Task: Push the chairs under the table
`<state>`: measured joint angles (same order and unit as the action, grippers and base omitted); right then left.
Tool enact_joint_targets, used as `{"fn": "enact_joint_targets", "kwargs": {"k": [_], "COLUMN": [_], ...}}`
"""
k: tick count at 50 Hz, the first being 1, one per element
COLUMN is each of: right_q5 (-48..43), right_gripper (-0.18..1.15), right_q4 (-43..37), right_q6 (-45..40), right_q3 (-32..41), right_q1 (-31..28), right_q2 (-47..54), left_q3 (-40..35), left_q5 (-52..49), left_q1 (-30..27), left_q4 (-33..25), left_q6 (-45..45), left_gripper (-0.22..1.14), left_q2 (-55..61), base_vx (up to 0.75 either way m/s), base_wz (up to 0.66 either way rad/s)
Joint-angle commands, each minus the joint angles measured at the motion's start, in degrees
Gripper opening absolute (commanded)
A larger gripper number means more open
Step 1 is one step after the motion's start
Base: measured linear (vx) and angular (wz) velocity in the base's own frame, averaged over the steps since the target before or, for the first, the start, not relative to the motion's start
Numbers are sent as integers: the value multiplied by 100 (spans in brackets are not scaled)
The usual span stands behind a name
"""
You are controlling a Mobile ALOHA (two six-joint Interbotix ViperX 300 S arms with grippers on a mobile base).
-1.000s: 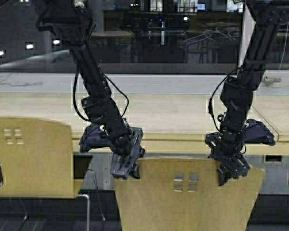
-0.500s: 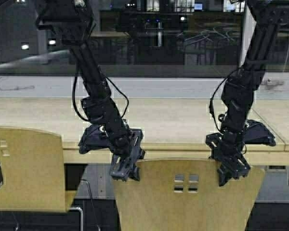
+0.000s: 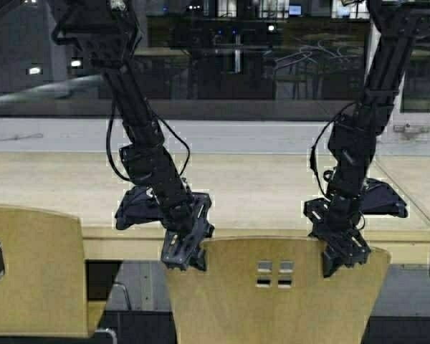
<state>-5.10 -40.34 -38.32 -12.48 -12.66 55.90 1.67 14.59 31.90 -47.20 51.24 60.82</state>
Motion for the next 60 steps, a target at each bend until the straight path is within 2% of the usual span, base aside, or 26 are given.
{"fn": "enact_joint_targets", "kwargs": {"k": [1, 49, 54, 60], "right_q5": [0, 176, 290, 404], "right_gripper": [21, 25, 33, 53], "right_q4": [141, 132, 132, 132], "right_q6": [387, 387, 396, 396], "right_q3": [176, 62, 132, 211], "right_q1": [-70, -35, -35, -35], "right_q2": [-246, -220, -211, -229], "left_q3": [0, 97, 114, 132], "left_q5": [62, -70, -70, -105], "left_q1": [-114, -141, -141, -141], "left_q4": [26, 26, 26, 35], "left_q6": [-97, -97, -114, -123], "left_gripper": [36, 38, 45, 62], "left_q2": [-70, -158, -176, -229], "base_vx": [15, 12, 0, -1], "base_wz": [0, 2, 0, 0]}}
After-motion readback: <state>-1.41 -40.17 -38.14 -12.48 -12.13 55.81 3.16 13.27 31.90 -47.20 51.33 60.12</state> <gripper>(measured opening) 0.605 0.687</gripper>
